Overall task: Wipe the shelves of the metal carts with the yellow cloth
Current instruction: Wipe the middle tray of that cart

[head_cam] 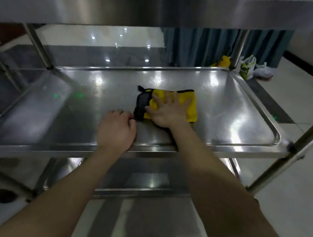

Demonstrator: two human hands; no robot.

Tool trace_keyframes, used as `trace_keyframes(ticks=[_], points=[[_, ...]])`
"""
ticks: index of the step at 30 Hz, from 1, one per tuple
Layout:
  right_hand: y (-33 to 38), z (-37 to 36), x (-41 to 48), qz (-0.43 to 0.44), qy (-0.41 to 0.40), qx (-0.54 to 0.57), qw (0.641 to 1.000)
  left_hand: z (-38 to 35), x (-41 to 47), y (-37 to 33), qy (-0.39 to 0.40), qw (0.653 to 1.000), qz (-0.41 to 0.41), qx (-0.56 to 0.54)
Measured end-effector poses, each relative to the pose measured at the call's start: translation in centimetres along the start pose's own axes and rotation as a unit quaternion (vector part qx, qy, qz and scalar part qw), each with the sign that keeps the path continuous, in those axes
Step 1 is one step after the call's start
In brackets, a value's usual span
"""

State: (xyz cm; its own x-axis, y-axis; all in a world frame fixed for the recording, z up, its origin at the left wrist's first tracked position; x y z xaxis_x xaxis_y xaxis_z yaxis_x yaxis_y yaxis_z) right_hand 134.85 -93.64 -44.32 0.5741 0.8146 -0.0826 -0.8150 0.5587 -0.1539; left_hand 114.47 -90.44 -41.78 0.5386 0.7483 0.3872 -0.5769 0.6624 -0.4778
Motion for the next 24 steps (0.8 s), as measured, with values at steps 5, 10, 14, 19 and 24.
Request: trace_keyframes(ticks=[5,10,14,19,24], points=[[2.1,-0.1,-0.7,0.107,-0.019,0.018,0.994,0.7,0.0,0.8,0.003,1.0,0.013,-0.004],[-11.5,-2.6,-3.6,0.011,-0.008,0.038,0.999,0.4,0.0,0.7,0.008,1.0,0.011,-0.01],[-22.7,-4.3,-6.4,-0.127,0.025,0.033,0.991,0.2,-0.1,0.7,0.007,1.0,0.011,-0.002],[-19.1,-3.6,-3.5,-0.231,0.021,0.034,0.972,-0.5,-0.1,0.7,0.009,1.0,-0.003,0.013],[-4.1,-0.2,1.0,-0.063,-0.001,0.016,0.998,-0.5,0.0,0.7,0.015,1.0,-0.01,0.025]])
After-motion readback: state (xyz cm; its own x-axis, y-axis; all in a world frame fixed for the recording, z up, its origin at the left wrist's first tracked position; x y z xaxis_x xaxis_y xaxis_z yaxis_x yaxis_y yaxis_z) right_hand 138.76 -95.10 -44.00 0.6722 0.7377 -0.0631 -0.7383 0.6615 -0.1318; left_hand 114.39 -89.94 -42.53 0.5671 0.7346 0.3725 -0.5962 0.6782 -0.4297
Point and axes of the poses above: each hand's wrist, its own x-axis towards the middle knuckle, its own z-axis out of the back of the hand, y = z × x, the point moved 5 cm from there along x, towards the middle knuckle, and after that the axes turned 15 degrees about -x, right-handed, at the moved point
